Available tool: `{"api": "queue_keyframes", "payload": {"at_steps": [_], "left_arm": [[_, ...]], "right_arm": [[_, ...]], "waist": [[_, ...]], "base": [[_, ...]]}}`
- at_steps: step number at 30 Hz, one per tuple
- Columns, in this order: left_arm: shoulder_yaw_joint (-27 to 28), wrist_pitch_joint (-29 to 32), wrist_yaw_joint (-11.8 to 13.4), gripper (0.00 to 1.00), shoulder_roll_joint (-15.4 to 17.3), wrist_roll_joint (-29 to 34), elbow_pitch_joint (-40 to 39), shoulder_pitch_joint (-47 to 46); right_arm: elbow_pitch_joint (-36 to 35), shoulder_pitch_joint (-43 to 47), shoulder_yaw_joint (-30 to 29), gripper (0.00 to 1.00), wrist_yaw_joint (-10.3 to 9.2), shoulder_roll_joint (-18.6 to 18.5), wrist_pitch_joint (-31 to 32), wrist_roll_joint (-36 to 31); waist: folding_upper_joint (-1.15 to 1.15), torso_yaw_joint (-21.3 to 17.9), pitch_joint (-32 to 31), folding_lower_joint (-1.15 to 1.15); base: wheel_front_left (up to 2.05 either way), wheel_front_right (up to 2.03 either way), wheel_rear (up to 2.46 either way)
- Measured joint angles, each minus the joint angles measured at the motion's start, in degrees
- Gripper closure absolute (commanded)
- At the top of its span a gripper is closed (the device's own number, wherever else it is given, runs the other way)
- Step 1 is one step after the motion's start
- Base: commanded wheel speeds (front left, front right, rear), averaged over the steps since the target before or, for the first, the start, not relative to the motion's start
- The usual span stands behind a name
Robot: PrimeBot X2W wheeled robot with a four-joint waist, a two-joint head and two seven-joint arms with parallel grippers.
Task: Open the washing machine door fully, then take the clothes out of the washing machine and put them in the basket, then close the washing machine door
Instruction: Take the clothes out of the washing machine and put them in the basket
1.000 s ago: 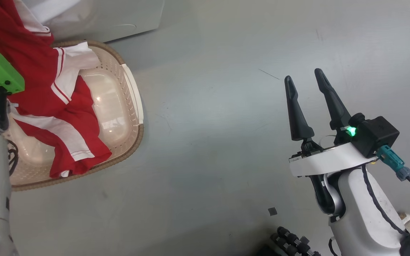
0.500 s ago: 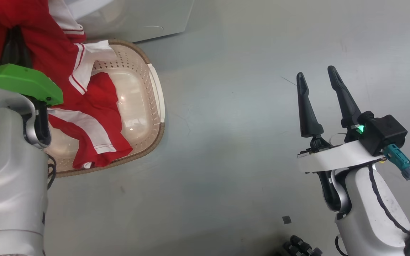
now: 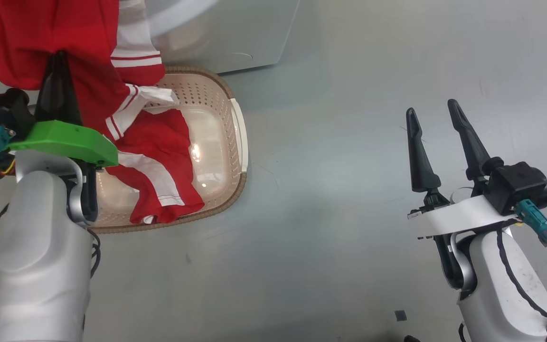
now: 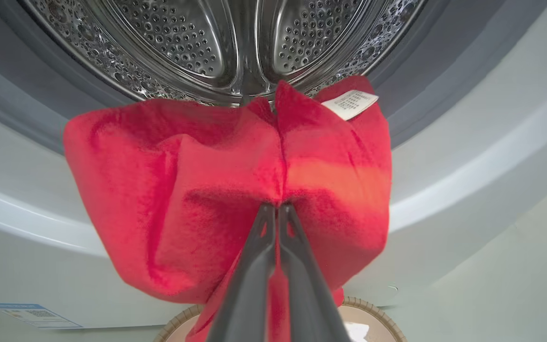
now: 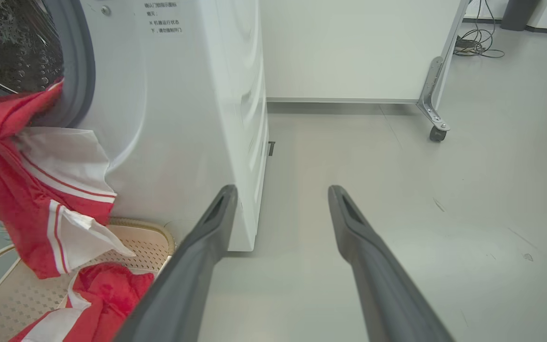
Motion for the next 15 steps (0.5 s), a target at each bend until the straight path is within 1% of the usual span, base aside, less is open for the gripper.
{"api": "queue_keyframes", "payload": {"at_steps": [3,9,15], "left_arm": [[-0.4,0.0,0.0,1.00,-0.6,0.4,-1.9,0.9],[0.0,0.0,0.1,1.00,-1.1,1.6,-12.2,2.5],[-0.7,0.0,0.1,1.00,-1.5,2.2,-17.9,6.5]], "right_arm": [[0.1,0.6,-0.3,0.00,0.01,-0.3,0.0,-0.1],[0.1,1.1,-0.6,0.00,0.15,-0.8,0.0,-0.5],[0.4,2.3,-0.8,0.00,0.20,-1.2,0.0,-0.9]], "waist": [[0.00,0.7,-0.7,0.00],[0.00,2.9,-2.7,0.00],[0.00,4.9,-4.6,0.00]], "base": [[0.00,0.00,0.00],[0.00,0.00,0.00],[0.00,0.00,0.00]]}}
